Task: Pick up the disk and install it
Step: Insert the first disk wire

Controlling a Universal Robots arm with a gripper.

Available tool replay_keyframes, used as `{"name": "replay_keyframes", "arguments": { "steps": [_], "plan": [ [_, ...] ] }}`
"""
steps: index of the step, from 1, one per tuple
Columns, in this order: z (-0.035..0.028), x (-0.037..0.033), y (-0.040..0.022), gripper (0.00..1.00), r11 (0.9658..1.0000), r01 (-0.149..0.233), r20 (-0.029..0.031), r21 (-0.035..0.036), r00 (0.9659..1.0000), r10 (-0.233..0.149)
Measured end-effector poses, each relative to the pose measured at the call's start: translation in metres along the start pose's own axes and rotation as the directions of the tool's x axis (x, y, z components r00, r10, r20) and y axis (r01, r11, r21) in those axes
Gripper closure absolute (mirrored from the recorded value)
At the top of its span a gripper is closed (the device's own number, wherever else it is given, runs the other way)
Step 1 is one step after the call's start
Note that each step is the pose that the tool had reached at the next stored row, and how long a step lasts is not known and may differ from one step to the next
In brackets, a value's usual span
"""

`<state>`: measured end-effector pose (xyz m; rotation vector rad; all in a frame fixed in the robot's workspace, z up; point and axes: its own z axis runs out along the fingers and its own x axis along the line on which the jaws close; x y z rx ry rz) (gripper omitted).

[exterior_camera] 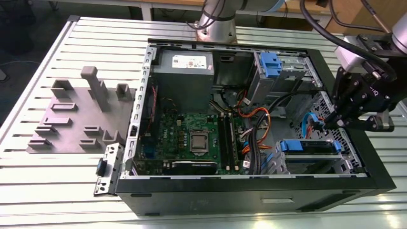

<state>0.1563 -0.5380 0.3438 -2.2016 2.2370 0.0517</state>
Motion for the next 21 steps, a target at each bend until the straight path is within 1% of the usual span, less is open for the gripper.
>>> {"name": "replay_keyframes", "arguments": {
  "steps": [2,5,6,7,8,11,12,13,14,15,17,21],
  "plan": [
    [0.0001,0.0001,0.0021,0.84,1.0000,0.000,-0.0002,0.0045,1.0000,0.000],
    [0.0002,0.0004,0.0072,0.84,0.9998,0.001,-0.0002,0.0175,1.0000,-0.001],
    [0.0003,0.0004,0.0088,0.84,0.9997,0.001,-0.0003,0.0232,1.0000,-0.001],
    [0.0003,0.0004,0.0097,0.84,0.9996,0.001,-0.0006,0.0293,1.0000,-0.001],
    [0.0004,0.0005,0.0107,0.84,0.9993,0.001,-0.0006,0.0369,1.0000,-0.001],
    [0.0005,0.0007,0.0146,0.84,0.9978,0.002,-0.0009,0.0663,1.0000,-0.002],
    [0.0005,0.0009,0.0163,0.84,0.9973,0.002,-0.0008,0.0733,1.0000,-0.002],
    [0.0005,0.0015,0.0180,0.84,0.9969,0.002,-0.0009,0.0785,1.0000,-0.002],
    [0.0005,0.0023,0.0196,0.84,0.9966,0.003,-0.0010,0.0828,1.0000,-0.003],
    [0.0006,0.0034,0.0213,0.84,0.9963,0.003,-0.0008,0.0854,1.0000,-0.003],
    [0.0010,0.0083,0.0237,0.84,0.9962,0.003,-0.0007,0.0875,1.0000,-0.003],
    [0.0022,0.0207,0.0274,0.84,0.9959,0.003,-0.0007,0.0909,1.0000,-0.003]
  ]
}}
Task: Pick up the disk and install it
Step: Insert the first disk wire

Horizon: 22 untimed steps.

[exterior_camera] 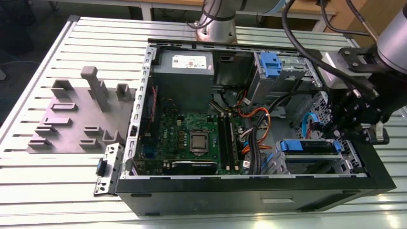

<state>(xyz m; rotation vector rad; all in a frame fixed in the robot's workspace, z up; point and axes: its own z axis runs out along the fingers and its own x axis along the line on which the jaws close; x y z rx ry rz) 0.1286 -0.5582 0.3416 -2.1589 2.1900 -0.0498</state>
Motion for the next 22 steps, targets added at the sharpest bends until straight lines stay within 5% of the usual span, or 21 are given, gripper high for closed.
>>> {"name": "replay_keyframes", "arguments": {
  "steps": [2,8,12,22],
  "plan": [
    [0.0000,0.0023,0.0032,0.84,1.0000,0.000,0.0003,0.0071,1.0000,0.000],
    [-0.0003,0.0049,0.0128,0.84,0.9989,0.001,0.0014,0.0478,1.0000,-0.001],
    [0.0011,0.0068,0.0183,0.84,0.9978,0.002,0.0021,0.0668,1.0000,-0.003],
    [0.0041,0.0088,0.0276,0.84,0.9954,0.039,0.0043,0.0874,0.9992,-0.040]
  ]
}}
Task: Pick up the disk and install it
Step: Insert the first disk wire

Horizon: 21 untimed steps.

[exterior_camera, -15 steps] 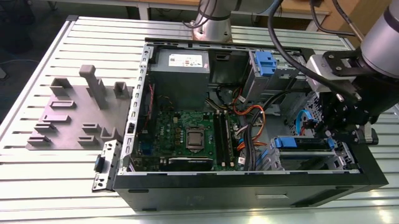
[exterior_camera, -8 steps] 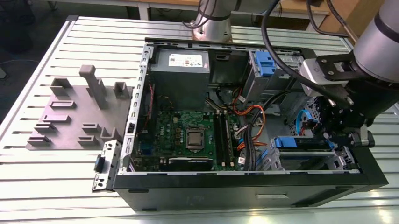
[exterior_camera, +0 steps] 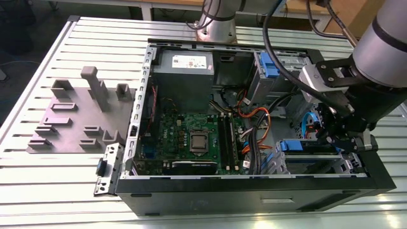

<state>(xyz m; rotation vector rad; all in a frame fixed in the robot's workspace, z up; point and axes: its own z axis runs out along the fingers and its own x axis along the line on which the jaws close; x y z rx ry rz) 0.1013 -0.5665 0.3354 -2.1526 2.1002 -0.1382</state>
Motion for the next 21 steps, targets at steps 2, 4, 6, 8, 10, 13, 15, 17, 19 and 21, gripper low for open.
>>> {"name": "replay_keyframes", "arguments": {
  "steps": [2,4,6,8,10,13,15,17,19,21],
  "plan": [
    [-0.0003,-0.0001,0.0015,0.84,0.9999,0.000,-0.0003,0.0147,1.0000,0.000],
    [-0.0002,-0.0001,0.0033,0.84,0.9995,0.001,0.0000,0.0318,1.0000,-0.001],
    [0.0007,-0.0002,0.0041,0.84,0.9993,0.001,-0.0001,0.0365,1.0000,-0.001],
    [0.0014,-0.0001,0.0044,0.84,0.9993,0.001,-0.0004,0.0365,1.0000,-0.001],
    [0.0016,-0.0001,0.0052,0.84,0.9993,0.001,-0.0004,0.0366,1.0000,-0.001],
    [0.0020,-0.0001,0.0064,0.84,0.9993,0.001,-0.0003,0.0373,1.0000,-0.001],
    [0.0024,-0.0001,0.0064,0.84,0.9993,0.000,-0.0005,0.0374,1.0000,0.000],
    [0.0028,-0.0001,0.0066,0.84,0.9993,-0.005,-0.0012,0.0375,1.0000,0.005],
    [0.0032,-0.0001,0.0066,0.84,0.9993,-0.009,-0.0019,0.0376,1.0000,0.009],
    [0.0036,-0.0001,0.0067,0.84,0.9992,-0.011,-0.0023,0.0377,0.9999,0.011]
  ]
}}
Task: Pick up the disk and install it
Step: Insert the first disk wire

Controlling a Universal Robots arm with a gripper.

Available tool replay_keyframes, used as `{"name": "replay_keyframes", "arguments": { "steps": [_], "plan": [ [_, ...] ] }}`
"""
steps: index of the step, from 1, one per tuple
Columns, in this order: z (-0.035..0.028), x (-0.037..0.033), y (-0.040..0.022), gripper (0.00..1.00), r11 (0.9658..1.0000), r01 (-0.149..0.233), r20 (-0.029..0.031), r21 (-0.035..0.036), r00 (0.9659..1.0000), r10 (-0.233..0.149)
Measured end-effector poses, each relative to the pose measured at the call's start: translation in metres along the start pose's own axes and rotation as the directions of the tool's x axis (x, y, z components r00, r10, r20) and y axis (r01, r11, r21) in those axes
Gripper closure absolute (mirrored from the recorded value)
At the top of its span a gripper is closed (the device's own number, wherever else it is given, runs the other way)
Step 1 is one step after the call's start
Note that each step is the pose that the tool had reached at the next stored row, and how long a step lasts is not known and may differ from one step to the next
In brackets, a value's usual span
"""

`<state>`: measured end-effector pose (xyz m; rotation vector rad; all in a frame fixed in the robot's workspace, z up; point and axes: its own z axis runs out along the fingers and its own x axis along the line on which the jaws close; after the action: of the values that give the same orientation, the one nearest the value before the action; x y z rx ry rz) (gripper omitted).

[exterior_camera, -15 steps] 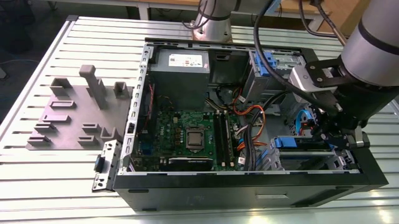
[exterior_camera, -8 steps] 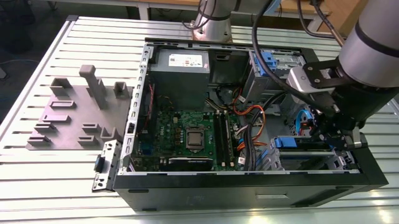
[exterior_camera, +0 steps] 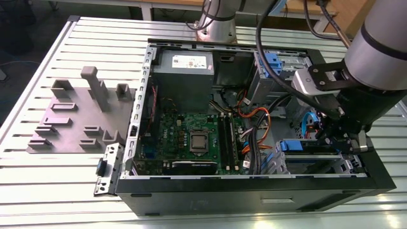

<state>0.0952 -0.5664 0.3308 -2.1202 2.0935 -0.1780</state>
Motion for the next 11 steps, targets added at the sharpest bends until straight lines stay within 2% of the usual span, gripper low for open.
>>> {"name": "replay_keyframes", "arguments": {
  "steps": [11],
  "plan": [
    [0.0005,0.0000,0.0001,0.84,1.0000,-0.003,0.0002,0.0001,1.0000,0.003]
  ]
}}
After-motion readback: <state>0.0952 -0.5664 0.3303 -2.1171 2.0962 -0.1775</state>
